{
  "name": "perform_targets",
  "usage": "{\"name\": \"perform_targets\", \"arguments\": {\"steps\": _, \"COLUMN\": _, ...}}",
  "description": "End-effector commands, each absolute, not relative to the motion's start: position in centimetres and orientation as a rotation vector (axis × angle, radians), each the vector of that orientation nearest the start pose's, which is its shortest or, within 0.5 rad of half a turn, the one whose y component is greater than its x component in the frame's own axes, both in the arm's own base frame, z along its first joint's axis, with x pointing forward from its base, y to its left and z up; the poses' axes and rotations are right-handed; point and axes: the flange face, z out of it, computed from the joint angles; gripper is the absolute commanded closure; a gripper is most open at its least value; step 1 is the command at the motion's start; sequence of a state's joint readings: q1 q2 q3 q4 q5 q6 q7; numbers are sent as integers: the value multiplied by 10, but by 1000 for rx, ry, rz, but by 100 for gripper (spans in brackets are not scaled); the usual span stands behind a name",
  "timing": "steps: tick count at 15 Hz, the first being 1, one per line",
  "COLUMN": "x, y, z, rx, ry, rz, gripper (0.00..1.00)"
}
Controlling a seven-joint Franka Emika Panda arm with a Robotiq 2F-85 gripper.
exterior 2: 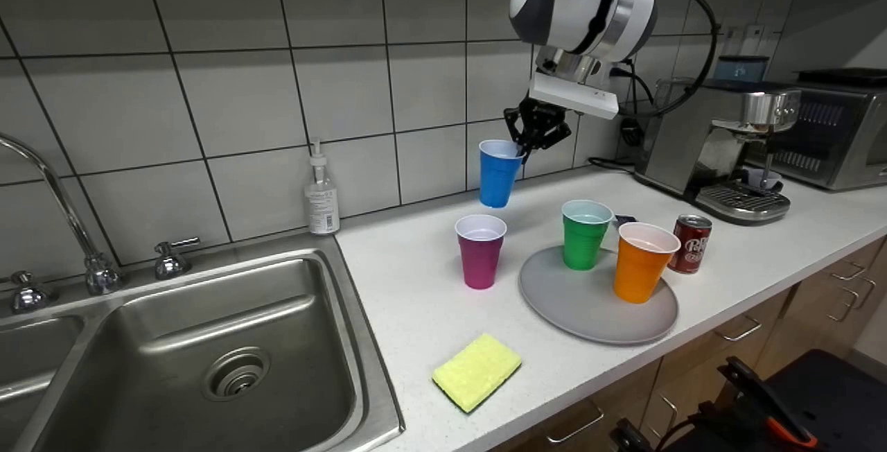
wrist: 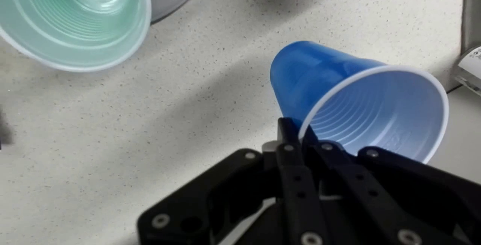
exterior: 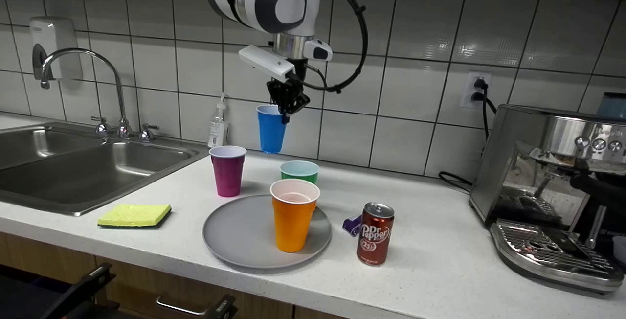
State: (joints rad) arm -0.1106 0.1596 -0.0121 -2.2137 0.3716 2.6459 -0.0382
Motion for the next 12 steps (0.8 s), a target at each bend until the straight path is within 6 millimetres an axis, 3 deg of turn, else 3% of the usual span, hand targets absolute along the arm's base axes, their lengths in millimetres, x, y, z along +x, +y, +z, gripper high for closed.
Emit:
{"name": "perform_targets", "arguments": {"steps": 1, "x": 533, "y": -80, "z": 348, "rx": -2869, "ry": 543, "rz": -453, "gripper": 99}}
{"name": "perform_targets", "arguments": {"steps": 12, "x": 476, "y": -95, "z": 358, "rx": -2879, "ry": 524, "rz": -417, "gripper": 99}}
